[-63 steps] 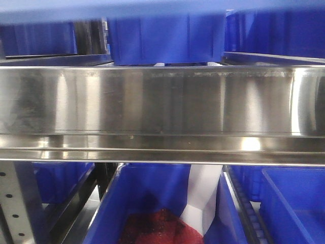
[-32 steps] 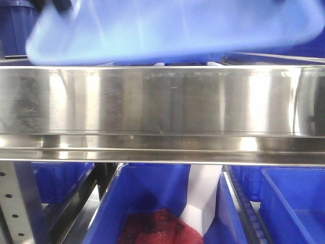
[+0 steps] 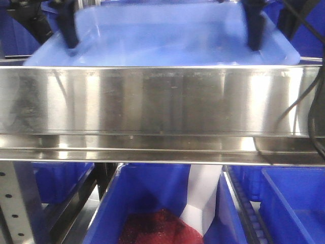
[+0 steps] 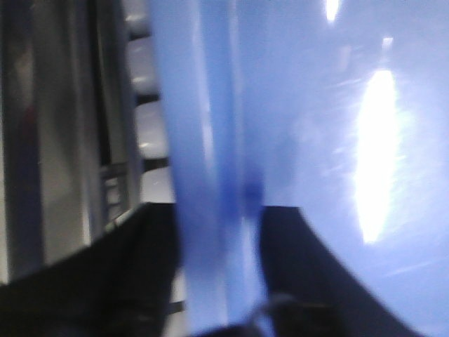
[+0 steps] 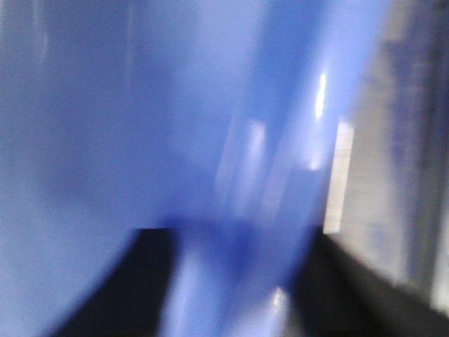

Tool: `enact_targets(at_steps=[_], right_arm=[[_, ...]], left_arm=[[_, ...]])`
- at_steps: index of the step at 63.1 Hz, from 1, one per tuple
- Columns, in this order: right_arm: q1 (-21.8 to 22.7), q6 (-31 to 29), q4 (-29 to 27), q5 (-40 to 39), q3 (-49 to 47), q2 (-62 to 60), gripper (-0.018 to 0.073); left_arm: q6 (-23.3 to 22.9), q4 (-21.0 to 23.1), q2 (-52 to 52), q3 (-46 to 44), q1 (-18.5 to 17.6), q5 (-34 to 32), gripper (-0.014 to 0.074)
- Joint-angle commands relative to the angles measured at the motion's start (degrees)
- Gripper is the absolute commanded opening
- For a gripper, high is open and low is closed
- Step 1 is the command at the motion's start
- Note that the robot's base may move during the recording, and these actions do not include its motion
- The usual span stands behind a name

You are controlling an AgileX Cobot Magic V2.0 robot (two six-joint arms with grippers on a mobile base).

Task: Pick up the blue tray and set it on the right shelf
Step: 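Lower the tray with both grippers onto the upper shelf rollers, then open both grippers and pull them back from the tray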

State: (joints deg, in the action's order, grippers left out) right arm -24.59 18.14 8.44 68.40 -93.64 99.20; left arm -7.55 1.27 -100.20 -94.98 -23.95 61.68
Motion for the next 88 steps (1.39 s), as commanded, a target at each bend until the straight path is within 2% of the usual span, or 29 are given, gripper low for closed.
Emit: enact_targets(at_steps=[1, 5, 10, 23, 35, 38, 41, 46, 50, 56, 69, 88], right_arm=[[-0.52, -1.29, -0.82, -3.35, -1.99, -2.53, 0.0603], [-0.52, -1.29, -0.24, -3.44, -1.99, -2.53, 0.0597], [-0.52, -1.29, 0.44, -3.49, -1.99, -2.53, 0.0599], [-0.52, -1.18, 3.54, -2.47, -1.99, -2.53, 0.0599], [-0.52, -1.24, 2.54, -1.88, -1.99, -5.06, 0.0592], [-0.52, -1.24, 2.19, -1.94, -1.93, -6.57, 0.0568], [-0.52, -1.24, 1.90, -2.28, -1.56, -8.47, 0.0499], [-0.52, -1.40, 1.90, -2.79, -0.66, -11.87, 0.0359], [-0.52, -2.66, 1.90, -2.85, 0.22, -14.46, 0.0204], [-0.52, -3.22, 1.84, -2.99, 1.80, -19.22, 0.0008], [-0.58, -5.74, 1.06, -7.71, 11.08, -32.10, 0.0020], [-0.58, -9.87, 0.37, -25.92, 39.23, -57.91, 0.0020]], left_arm=[[0.52, 2.96, 2.77, -2.24, 0.68, -4.26, 0.0440], [0.52, 3.48, 2.77, -2.24, 1.56, -4.01, 0.0521], [0.52, 3.91, 2.77, -2.24, 2.60, -3.62, 0.0565], [0.52, 3.91, 3.16, -2.24, 3.00, -1.90, 0.0560], [0.64, 3.91, 6.86, -2.24, 2.64, -0.20, 0.0559], [0.73, 3.80, 8.37, -2.13, 2.39, 0.33, 0.0559], [1.06, 3.80, 10.49, -1.59, 1.99, 0.33, 0.0551], [2.15, 3.80, 14.73, 0.89, 0.91, -1.71, 0.0494], [2.32, 3.80, 18.66, 3.55, -0.32, -3.72, 0.0426], [3.28, 3.80, 24.83, 9.48, -2.47, -6.89, 0.0274], [3.50, 3.80, 40.15, 24.75, -7.26, -16.79, -0.0057], [3.71, 2.94, 61.80, 46.46, -7.98, -30.65, -0.0048]])
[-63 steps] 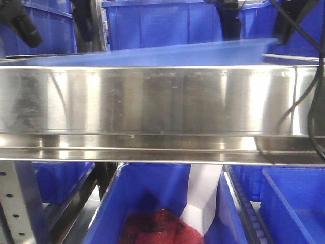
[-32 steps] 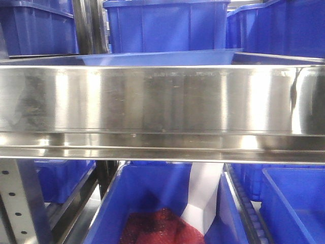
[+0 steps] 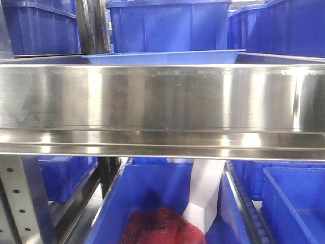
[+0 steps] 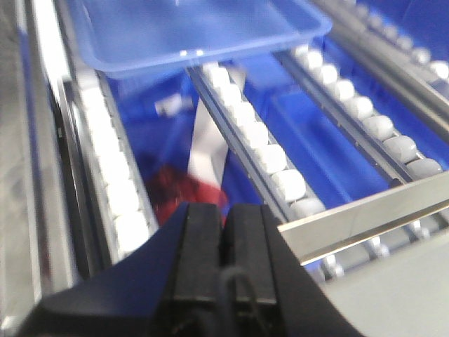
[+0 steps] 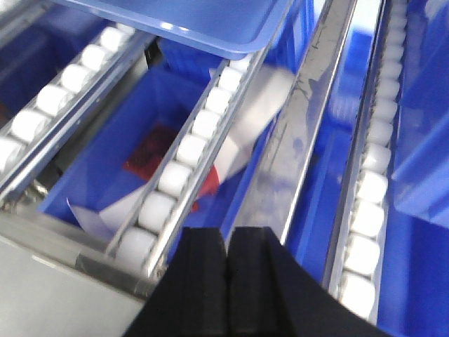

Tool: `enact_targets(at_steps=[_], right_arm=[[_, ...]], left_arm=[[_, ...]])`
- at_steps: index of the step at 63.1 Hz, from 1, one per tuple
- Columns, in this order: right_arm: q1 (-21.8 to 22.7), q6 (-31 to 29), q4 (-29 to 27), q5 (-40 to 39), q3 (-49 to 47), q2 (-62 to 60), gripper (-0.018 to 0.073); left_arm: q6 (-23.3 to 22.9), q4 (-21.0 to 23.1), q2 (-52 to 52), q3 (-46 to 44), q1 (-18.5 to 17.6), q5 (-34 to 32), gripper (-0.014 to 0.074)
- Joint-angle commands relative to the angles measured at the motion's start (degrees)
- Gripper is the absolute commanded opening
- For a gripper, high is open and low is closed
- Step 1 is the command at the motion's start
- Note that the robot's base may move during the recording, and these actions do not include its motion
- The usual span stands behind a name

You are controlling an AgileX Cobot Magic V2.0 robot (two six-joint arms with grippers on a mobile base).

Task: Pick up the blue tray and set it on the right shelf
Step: 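Open both grippers and pull them back from the tray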

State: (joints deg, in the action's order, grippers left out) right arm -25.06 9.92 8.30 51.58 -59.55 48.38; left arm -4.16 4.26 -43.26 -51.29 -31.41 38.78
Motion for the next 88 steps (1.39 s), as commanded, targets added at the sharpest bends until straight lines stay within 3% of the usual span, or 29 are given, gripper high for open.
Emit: enact_targets(at_steps=[1, 14, 24, 67, 74, 79, 88], right_arm=[[-0.11, -1.78, 0.50, -9.85, 6.42, -8.32, 0.0020], [-0.11, -2.09, 0.56, -20.19, 25.63, -29.79, 0.0020], [-0.11, -2.09, 0.56, -25.48, 33.18, -41.46, 0.0020], [-0.11, -2.09, 0.56, -26.64, 35.50, -44.04, 0.0020], [-0.11, -2.09, 0.56, -26.64, 35.50, -44.04, 0.0020], [-0.11, -2.09, 0.56, -26.64, 35.50, -44.04, 0.0020], [-0.11, -2.09, 0.56, -26.64, 35.50, -44.04, 0.0020]], left_arm=[[0.33, -0.06, 5.73, 3.54, -0.51, -8.05, -0.0048], [0.33, -0.20, 18.02, 13.11, -0.51, -10.66, -0.0048], [0.33, -1.20, 22.15, 14.76, -0.51, -10.52, -0.0048], [0.33, -1.37, 22.30, 15.34, -0.29, -10.42, -0.0048], [2.93, -1.29, 25.55, 18.12, 3.50, -10.53, -0.0048], [5.29, 1.37, 30.09, 22.57, 8.50, -12.03, -0.0048], [5.29, 1.37, 39.73, 33.01, 16.82, -17.61, -0.0048]])
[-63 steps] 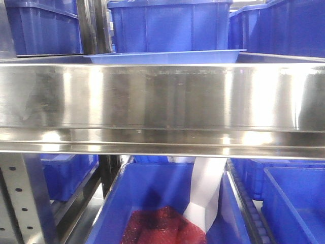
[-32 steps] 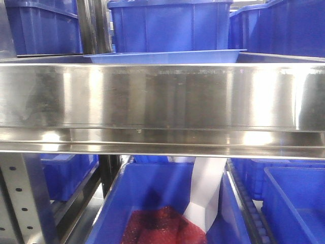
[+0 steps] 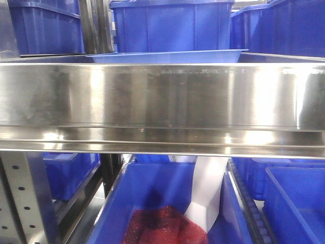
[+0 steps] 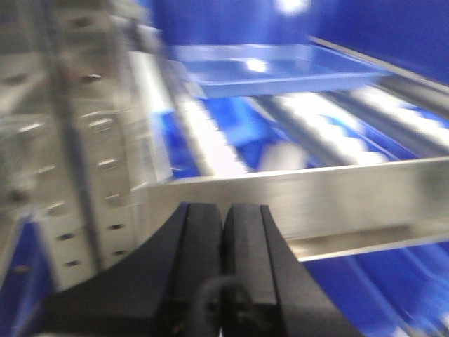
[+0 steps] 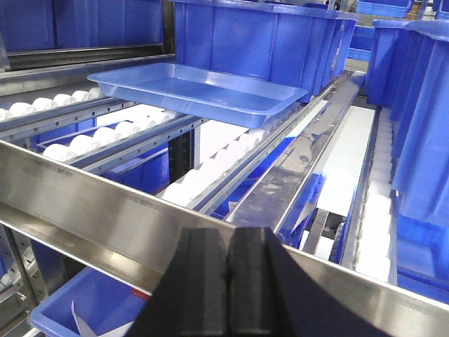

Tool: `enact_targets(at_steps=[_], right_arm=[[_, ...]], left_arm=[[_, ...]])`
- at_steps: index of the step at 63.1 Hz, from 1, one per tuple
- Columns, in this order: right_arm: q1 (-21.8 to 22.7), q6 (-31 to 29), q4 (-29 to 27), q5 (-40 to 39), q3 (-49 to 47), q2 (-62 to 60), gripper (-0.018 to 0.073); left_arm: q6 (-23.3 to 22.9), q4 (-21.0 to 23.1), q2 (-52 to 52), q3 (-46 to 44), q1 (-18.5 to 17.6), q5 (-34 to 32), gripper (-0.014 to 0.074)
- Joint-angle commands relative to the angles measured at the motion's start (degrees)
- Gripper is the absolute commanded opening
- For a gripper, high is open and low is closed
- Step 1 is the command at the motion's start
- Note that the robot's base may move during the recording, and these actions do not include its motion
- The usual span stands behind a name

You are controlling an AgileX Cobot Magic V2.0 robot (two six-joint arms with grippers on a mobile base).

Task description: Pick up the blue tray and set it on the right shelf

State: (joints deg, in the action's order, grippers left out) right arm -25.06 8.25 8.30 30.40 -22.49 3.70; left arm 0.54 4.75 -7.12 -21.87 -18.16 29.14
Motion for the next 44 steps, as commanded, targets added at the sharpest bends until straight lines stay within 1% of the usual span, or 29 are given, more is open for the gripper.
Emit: enact_targets(at_steps=[1, 6, 13, 15, 16, 17, 19, 20, 21, 23, 44], right_arm=[[-0.11, -0.41, 0.56, -5.46, -1.56, 0.64, 0.0020], [-0.11, -0.41, 0.56, -5.46, -1.56, 0.64, 0.0020], [-0.11, -0.41, 0.56, -5.40, -1.56, 0.64, 0.0020], [-0.11, -0.41, 0.56, -5.40, -1.56, 0.64, 0.0020], [-0.11, -0.41, 0.56, -5.40, -1.56, 0.64, 0.0020], [-0.11, -0.41, 0.56, -5.40, -1.56, 0.64, 0.0020], [-0.11, -0.41, 0.56, -5.34, -1.56, 0.64, 0.0020], [-0.11, -0.41, 0.56, -5.34, -1.56, 0.64, 0.0020], [-0.11, -0.41, 0.56, -5.34, -1.56, 0.64, 0.0020], [-0.11, -0.41, 0.56, -5.34, -1.56, 0.64, 0.0020], [-0.11, -0.41, 0.56, -5.34, -1.56, 0.64, 0.0020]], left_arm=[[0.59, 0.89, 4.43, 4.56, 4.24, -8.54, -0.0048], [0.59, 0.89, 9.00, 10.81, 8.44, -12.32, -0.0048], [0.59, 0.89, 8.06, 17.94, 13.07, -20.85, -0.0048], [0.59, 0.89, 8.06, 19.69, 13.90, -23.06, -0.0048], [0.59, 0.93, 8.06, 21.05, 14.41, -24.95, -0.0048], [0.59, 1.04, 8.06, 23.39, 15.09, -28.42, -0.0048], [0.59, 1.04, 8.06, 25.57, 15.62, -31.98, -0.0048], [0.59, 1.07, 8.06, 25.70, 15.80, -32.30, -0.0048], [0.59, 1.17, 8.06, 25.14, 15.99, -29.62, -0.0048], [0.59, 1.17, 8.06, 24.98, 16.09, -28.45, -0.0048], [0.59, 1.17, 8.06, 25.23, 16.09, -29.14, -0.0048]])
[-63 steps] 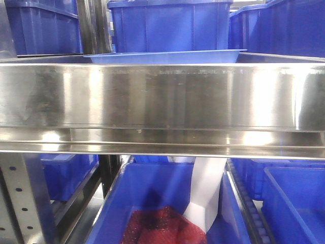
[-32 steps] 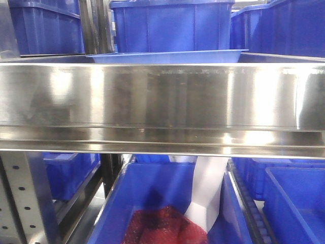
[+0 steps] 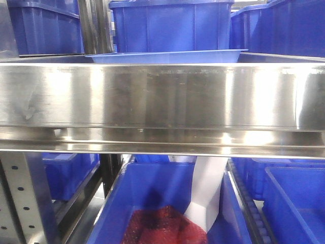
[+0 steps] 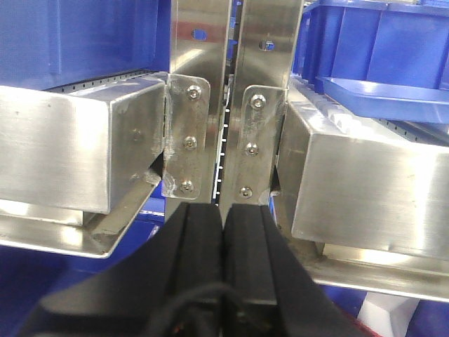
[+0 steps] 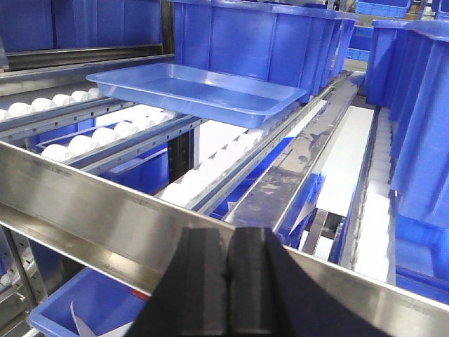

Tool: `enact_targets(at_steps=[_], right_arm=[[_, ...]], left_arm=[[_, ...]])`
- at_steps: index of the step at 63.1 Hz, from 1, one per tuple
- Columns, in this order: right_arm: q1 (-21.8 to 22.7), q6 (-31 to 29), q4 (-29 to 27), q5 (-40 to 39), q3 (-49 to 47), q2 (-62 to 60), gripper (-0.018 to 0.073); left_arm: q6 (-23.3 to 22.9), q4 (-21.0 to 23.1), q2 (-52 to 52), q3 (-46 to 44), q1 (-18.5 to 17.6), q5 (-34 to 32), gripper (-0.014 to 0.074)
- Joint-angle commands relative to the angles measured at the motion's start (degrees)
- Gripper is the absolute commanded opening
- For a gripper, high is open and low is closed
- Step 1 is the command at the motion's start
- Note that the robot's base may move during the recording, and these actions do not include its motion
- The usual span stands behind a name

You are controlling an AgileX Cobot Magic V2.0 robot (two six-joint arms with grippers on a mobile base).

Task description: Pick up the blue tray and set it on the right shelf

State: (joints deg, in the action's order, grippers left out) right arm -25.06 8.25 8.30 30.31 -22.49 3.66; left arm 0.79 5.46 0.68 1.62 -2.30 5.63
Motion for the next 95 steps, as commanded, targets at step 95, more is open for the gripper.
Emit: enact_targets(at_steps=[95], right_arm=[[28.60, -11.32, -12.89, -32.40, 22.87, -5.36, 0.0020]], left_arm=[[0.34, 0.46, 0.26, 1.74, 0.22, -5.63, -0.0048]])
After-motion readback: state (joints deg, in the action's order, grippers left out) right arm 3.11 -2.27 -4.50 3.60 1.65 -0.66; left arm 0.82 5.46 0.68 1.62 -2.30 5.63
